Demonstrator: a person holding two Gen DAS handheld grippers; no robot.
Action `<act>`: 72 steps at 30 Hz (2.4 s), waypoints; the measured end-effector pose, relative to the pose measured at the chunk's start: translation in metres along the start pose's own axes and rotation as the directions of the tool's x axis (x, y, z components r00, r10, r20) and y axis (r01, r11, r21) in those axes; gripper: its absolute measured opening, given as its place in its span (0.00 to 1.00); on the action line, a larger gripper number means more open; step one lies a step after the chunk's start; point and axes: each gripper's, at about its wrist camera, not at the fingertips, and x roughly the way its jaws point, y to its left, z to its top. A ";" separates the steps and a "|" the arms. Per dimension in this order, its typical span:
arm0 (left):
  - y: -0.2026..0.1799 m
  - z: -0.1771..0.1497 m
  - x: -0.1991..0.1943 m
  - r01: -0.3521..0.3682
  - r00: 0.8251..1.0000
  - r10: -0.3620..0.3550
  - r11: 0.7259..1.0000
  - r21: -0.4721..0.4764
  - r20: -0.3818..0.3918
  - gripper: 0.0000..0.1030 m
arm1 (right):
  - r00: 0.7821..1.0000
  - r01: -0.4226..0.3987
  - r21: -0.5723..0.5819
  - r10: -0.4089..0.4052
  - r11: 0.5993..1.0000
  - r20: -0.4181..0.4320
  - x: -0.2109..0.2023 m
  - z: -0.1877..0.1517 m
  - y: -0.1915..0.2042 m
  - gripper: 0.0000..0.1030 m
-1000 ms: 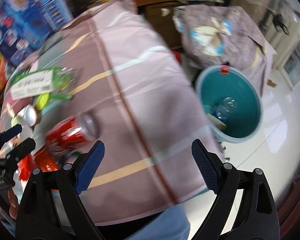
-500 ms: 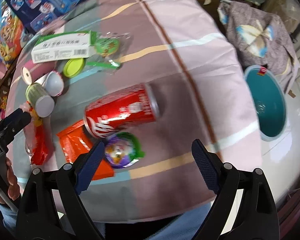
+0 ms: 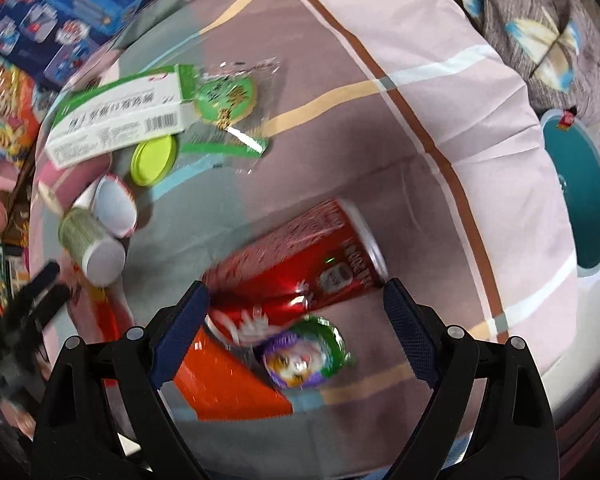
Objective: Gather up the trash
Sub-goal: 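Move both tools back over the trash on the table, then grasp the clear plastic bag with the left tool while the right tool grasps the red cola can, then carry the bag and cola can to the teal bucket and release both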
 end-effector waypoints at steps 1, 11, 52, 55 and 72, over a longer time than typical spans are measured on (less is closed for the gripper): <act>-0.003 0.000 0.001 0.003 1.000 -0.003 1.000 0.007 -0.002 0.95 | 1.000 0.002 0.007 -0.002 1.000 -0.006 0.004 0.003 0.000 0.82; -0.019 0.004 0.019 0.010 0.999 -0.009 0.999 0.042 -0.039 0.95 | 1.000 -0.014 -0.043 0.014 0.999 -0.019 0.030 0.000 0.011 0.74; 0.038 -0.072 -0.005 -0.278 0.960 0.280 0.938 -0.205 -0.023 0.30 | 0.965 -0.028 -0.146 0.065 0.989 0.255 -0.055 -0.051 -0.019 0.46; 0.032 -0.067 -0.025 -0.274 0.959 0.284 0.941 -0.200 0.022 0.30 | 0.962 -0.036 -0.125 0.069 0.991 0.264 -0.059 -0.051 -0.030 0.46; -0.146 0.014 -0.006 0.009 0.998 -0.020 0.983 0.181 0.060 0.30 | 0.922 -0.049 0.057 0.023 0.997 0.386 -0.109 -0.046 -0.143 0.46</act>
